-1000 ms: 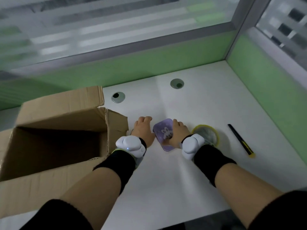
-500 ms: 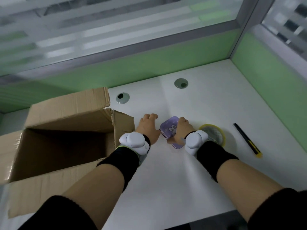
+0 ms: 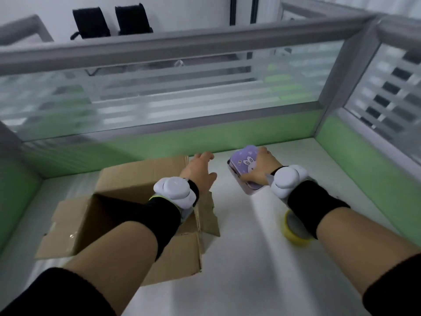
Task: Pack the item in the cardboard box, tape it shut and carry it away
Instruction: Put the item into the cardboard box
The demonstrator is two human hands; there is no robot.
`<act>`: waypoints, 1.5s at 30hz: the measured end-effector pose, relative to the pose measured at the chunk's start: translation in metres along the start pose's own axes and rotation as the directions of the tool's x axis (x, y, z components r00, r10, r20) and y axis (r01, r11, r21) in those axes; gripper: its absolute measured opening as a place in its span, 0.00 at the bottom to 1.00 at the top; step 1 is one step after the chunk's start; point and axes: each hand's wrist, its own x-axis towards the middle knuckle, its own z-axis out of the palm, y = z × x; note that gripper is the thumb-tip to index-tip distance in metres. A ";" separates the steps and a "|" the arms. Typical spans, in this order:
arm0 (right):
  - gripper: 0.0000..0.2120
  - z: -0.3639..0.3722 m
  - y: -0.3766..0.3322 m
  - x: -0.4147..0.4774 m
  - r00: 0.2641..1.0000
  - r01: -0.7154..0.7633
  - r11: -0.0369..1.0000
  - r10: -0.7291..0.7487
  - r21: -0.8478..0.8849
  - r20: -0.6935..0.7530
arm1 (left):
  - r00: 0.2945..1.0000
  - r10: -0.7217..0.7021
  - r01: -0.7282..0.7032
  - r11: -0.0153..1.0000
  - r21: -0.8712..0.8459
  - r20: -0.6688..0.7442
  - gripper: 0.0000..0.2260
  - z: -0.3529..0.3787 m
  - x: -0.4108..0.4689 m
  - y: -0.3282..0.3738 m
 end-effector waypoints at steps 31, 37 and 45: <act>0.34 0.182 -0.165 -0.008 0.698 0.598 0.778 -0.386 -0.193 0.603 | 0.843 -0.495 0.484 0.869 -0.103 -0.210 0.14 -0.076 -0.138 -0.233; 0.36 0.206 -0.159 0.003 0.676 0.618 0.754 -0.366 -0.221 0.640 | 0.846 -0.498 0.483 0.867 -0.120 -0.192 0.14 -0.067 -0.140 -0.236; 0.45 0.231 -0.149 0.013 0.696 0.593 0.758 -0.313 -0.271 0.646 | 0.839 -0.508 0.493 0.862 -0.120 -0.196 0.15 -0.062 -0.139 -0.239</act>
